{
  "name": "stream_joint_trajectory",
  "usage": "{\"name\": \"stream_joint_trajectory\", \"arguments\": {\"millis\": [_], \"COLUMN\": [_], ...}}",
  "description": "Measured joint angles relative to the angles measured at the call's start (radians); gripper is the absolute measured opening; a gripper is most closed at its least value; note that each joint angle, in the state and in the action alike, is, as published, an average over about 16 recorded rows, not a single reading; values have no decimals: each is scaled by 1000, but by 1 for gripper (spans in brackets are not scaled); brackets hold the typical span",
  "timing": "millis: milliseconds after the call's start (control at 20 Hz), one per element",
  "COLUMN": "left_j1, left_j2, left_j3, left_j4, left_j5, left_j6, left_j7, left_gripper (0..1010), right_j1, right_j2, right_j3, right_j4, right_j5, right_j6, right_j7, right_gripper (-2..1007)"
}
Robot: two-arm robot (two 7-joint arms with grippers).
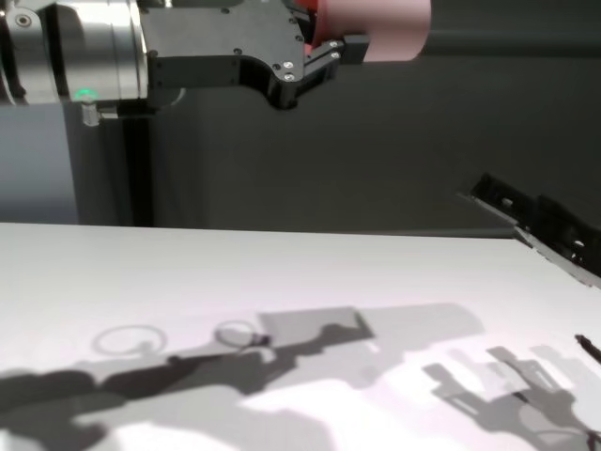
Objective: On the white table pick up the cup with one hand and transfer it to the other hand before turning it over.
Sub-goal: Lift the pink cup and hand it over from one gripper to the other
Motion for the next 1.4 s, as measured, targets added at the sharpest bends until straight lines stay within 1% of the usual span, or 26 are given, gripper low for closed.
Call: {"name": "stream_joint_trajectory", "arguments": {"millis": [150,300,450,600,900,1050,1200,1400], "left_j1": [0,0,0,0,-1,-1,-1,-1], "left_j2": [0,0,0,1,1,1,1,1], "left_j3": [0,0,0,0,0,0,0,0], "left_j4": [0,0,0,0,0,0,0,0], "left_j5": [0,0,0,0,0,0,0,0], "left_j6": [0,0,-1,-1,-1,-1,-1,-1], "left_j7": [0,0,0,0,0,0,0,0], "left_gripper": [43,43,43,43,43,43,43,43], "right_j1": [9,21,34,48,75,88,101,119], "right_j2": [-9,-18,-24,-29,-37,-43,-49,-57], "right_j3": [21,37,47,51,48,44,39,29], "right_j4": [11,29,53,79,131,156,178,207], "right_j5": [94,182,256,314,412,452,479,505], "right_j6": [30,58,83,103,136,146,149,145], "right_j7": [54,112,166,217,318,361,392,424], "right_gripper": [1002,1002,1002,1002,1002,1002,1002,1002]}}
